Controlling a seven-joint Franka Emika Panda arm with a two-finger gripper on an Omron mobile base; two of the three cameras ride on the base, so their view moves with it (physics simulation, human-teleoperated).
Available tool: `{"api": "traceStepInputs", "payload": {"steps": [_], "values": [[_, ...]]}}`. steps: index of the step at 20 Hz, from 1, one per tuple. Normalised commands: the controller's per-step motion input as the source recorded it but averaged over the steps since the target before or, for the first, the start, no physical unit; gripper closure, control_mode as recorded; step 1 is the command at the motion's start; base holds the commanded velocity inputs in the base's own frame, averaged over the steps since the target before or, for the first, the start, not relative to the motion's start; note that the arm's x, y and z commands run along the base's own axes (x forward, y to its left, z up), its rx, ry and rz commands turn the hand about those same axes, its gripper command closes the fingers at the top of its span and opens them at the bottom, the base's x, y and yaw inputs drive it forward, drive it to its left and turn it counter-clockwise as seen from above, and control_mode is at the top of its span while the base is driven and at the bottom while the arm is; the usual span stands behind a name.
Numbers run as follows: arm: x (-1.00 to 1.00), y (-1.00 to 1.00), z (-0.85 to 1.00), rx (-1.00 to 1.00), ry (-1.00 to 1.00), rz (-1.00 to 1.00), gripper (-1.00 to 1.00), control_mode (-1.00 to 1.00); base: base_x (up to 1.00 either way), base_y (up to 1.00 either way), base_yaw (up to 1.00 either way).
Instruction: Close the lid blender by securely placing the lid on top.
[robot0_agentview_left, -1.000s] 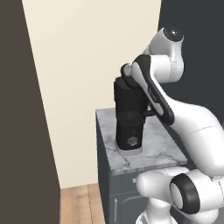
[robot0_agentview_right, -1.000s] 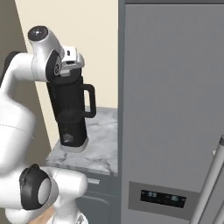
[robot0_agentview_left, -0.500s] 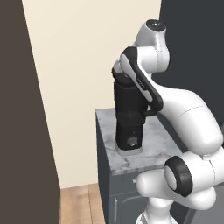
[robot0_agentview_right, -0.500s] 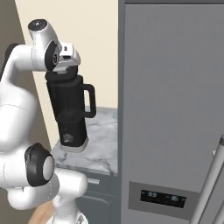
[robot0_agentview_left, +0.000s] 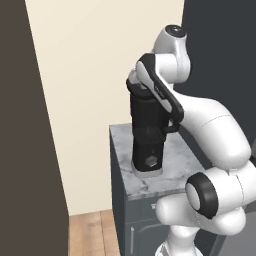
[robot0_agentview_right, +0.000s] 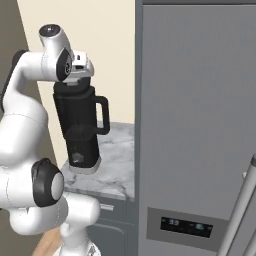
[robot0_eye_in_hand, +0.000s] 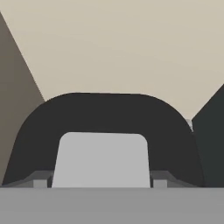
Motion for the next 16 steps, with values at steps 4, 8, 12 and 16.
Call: {"api": "traceStepInputs", "payload": {"steps": [4,8,12,16], "values": [[0.00,-0.03,-0.10,0.04,0.02,-0.03,1.00,-1.00,0.00,0.00,0.00],[0.00,-0.01,-0.01,0.05,0.08,-0.07,1.00,-1.00,0.00,0.00,0.00],[0.00,-0.07,-0.01,0.03,0.10,-0.03,1.00,-1.00,0.00,0.00,0.00],[0.01,-0.23,0.00,0.02,0.15,-0.01,1.00,-1.00,0.00,0.00,0.00]]}}
